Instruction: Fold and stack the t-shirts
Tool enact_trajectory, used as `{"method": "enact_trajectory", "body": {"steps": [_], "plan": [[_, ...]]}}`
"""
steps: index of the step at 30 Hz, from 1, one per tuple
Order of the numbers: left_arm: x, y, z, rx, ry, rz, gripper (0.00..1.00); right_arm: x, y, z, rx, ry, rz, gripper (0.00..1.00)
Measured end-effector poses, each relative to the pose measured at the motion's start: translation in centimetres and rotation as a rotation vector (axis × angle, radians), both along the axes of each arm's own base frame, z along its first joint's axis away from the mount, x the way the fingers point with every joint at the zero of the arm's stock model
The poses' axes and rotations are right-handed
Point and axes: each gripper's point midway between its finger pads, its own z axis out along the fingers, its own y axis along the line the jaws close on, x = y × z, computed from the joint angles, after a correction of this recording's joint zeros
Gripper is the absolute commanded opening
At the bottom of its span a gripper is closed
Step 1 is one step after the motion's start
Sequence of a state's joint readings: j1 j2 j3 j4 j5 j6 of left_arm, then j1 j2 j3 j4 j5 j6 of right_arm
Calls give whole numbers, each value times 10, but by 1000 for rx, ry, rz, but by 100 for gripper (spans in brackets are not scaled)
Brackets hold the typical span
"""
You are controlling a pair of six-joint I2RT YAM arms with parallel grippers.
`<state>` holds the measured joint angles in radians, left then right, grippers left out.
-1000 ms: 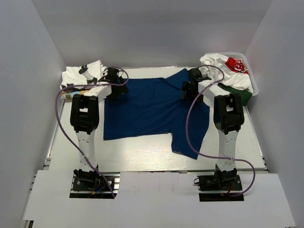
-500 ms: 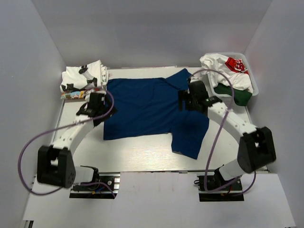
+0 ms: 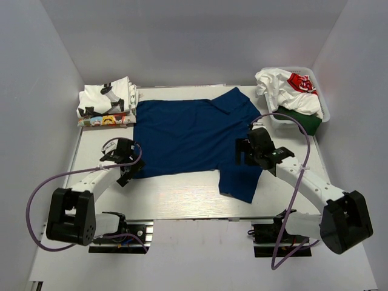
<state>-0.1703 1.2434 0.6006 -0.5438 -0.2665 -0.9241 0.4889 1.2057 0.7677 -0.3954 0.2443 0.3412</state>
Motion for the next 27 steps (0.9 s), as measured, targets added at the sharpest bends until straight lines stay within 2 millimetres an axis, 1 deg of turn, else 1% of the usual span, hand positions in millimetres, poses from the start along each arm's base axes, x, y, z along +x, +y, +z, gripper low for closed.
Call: {"method": "enact_trajectory", "body": {"steps": [2,3,5,6,8,9,13,16,18,22,23,25,26,27], "plan": [[0,0,-7,1,22,8,72,-2,-1,3,5,-12,-8,90],[3,0,-7,6,17,9,59,-3,-2,4,5,-13,-14,90],[5,0,-8,1,13,13,47,-5,-5,3,1,-9,-28,90],[6,0,-9,1,12,15,33,-6,-6,2,-4,-2,-36,90],[8,-2,-10,-7,4,13,18,-11,-11,-1,-17,16,-60,90],[9,-3,-10,-12,1,14,1,-14,-14,-2,-25,30,-73,90],[12,-6,-10,-22,-4,0,0,-34,-22,-6,-33,93,-127,90],[13,-7,-10,-24,-2,-3,0,-54,-21,-10,-27,140,-111,90],[14,-7,-10,-23,0,-6,0,-71,-16,-20,-26,191,-69,90],[13,-8,-7,-24,-4,-9,0,-106,-7,-51,-33,319,28,90],[13,-8,-5,-25,-9,-10,0,-112,-6,-57,-37,349,46,90],[14,-8,-2,-26,-21,-12,0,-118,-1,-66,-40,379,69,90],[14,-8,-1,-26,-26,-14,0,-119,0,-70,-41,389,74,84],[15,-8,0,-27,-29,-14,0,-118,1,-73,-45,395,75,79]]}}
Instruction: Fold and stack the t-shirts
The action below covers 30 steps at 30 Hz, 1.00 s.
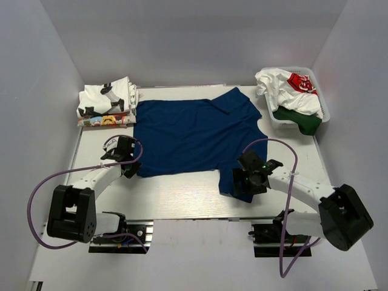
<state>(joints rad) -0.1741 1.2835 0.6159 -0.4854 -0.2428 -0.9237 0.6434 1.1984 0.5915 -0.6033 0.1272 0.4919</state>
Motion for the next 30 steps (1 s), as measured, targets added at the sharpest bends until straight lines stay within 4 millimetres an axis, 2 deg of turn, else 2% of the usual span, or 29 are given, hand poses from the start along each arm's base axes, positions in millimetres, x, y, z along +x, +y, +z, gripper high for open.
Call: {"method": "enact_trajectory", "body": {"steps": [1,2,4,5,6,9,11,17,22,25,30], "plan": [[0,0,0,0,-1,-1,0,1,1,-3,-2,5,0,74],[0,0,0,1,-1,-2,0,2,1,-5,-10,8,-6,56],[-1,0,0,2,1,-3,0,4,-1,-6,-23,4,-25,42],[-2,0,0,3,4,-5,0,4,-2,-7,-26,1,-41,28],[-2,1,0,4,7,-5,0,5,-3,-7,-27,-1,-60,0],[-5,1,3,3,7,-6,0,1,0,-5,4,5,-91,0],[-7,1,8,1,-5,-5,0,-12,-1,-2,30,31,-100,0],[-21,0,17,-20,-23,-7,0,-41,3,34,183,31,-141,0],[-38,-2,16,-29,17,-23,0,-62,2,41,215,98,-143,0],[-40,-5,15,-44,20,-32,0,-60,4,47,209,106,-135,0],[-36,-9,18,-62,10,-43,0,-27,25,71,234,38,-102,0]]}}
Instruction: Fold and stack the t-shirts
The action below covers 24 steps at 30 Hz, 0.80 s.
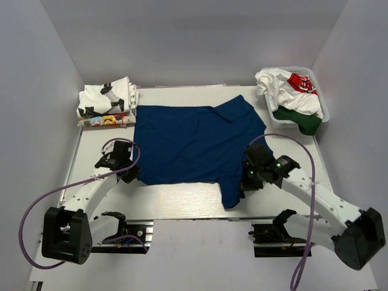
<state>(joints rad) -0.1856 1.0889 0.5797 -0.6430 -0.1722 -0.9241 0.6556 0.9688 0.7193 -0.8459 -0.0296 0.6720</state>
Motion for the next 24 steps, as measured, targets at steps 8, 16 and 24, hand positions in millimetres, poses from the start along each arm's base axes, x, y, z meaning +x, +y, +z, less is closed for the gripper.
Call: {"method": "enact_trajectory", "body": {"steps": [8,16,24], "plan": [[57,-6,35,6,-67,5,0,76,24,16,-18,-101,-44,0],[102,-1,31,67,-19,40,0,158,16,39,18,-211,-179,0],[140,10,23,114,12,92,0,225,-3,41,17,-239,-266,0]]}}
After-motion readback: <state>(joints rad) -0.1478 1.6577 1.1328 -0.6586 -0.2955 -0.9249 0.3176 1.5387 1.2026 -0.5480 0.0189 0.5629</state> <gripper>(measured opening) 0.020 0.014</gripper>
